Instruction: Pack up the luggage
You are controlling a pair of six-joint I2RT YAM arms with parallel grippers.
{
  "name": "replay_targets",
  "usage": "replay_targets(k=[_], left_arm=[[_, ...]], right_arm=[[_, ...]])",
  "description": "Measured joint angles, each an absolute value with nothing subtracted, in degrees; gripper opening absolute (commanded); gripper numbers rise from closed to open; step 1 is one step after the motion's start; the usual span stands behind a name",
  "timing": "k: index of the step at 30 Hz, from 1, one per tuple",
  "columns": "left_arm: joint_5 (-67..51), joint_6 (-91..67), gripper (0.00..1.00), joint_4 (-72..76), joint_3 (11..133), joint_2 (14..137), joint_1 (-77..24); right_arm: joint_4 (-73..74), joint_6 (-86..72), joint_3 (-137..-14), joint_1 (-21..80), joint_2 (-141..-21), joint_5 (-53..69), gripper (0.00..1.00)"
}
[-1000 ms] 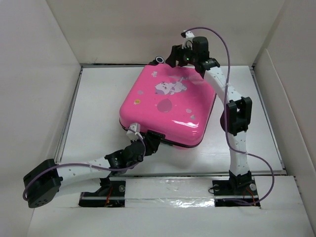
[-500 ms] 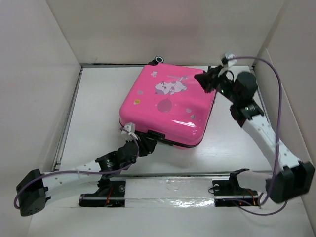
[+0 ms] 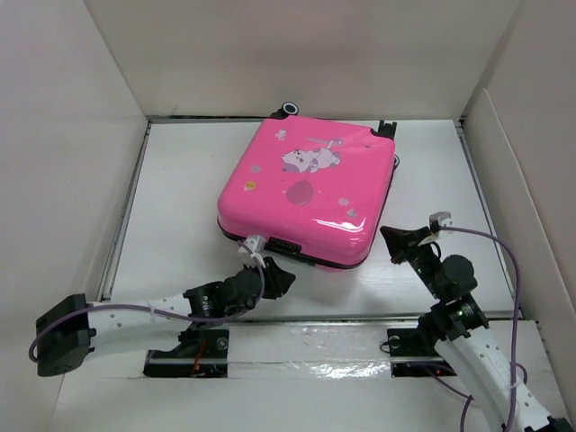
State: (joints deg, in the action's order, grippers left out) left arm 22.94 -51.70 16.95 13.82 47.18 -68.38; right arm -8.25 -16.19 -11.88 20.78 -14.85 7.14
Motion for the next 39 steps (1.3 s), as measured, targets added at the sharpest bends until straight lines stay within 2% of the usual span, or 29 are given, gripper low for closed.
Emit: replay_targets(k=[5,14,15,19,20,25,30,33,39], left_arm=[[23.0,-49.7,0.31,19.7,17.8,56.1,-71.2],[25.2,-46.0,0.35,23.6,20.9,56.9,-65.9],[24.8,-45.1,0.36,22.8,21.1,55.9,-65.1],[23.7,-41.7,0.38,19.4,21.2,51.7,-61.8],[23.6,-41.0,0.38,18.7,21.2,51.0,-60.4],[23.9,-39.1,0.39,17.2,21.3,49.7,-53.8],[25.3,-37.2,0.44,15.7,22.7,47.7,-52.7],[25.6,-36.9,0.47,16.5,24.3,46.9,-52.1],[26.6,-37.1,0.47,20.5,26.2,46.5,-51.1]], right_arm=[[0.0,-18.9,-10.7,20.8,-12.2,1.9,0.0],[1.5,-19.1,-10.8,20.7,-25.7,3.7,0.01],[1.5,-19.0,-10.8,20.7,-27.0,4.2,0.02],[1.3,-18.5,-10.8,21.4,-27.9,5.5,0.25],[0.9,-18.3,-10.8,21.5,-27.5,6.2,0.27],[-2.2,-17.6,-9.3,22.1,-24.4,10.2,0.34],[-4.7,-16.7,-8.5,22.2,-23.6,12.1,0.39],[-6.6,-16.1,-8.5,22.2,-26.1,13.1,0.42],[-12.5,-13.6,-8.5,22.2,-35.4,13.8,0.45]])
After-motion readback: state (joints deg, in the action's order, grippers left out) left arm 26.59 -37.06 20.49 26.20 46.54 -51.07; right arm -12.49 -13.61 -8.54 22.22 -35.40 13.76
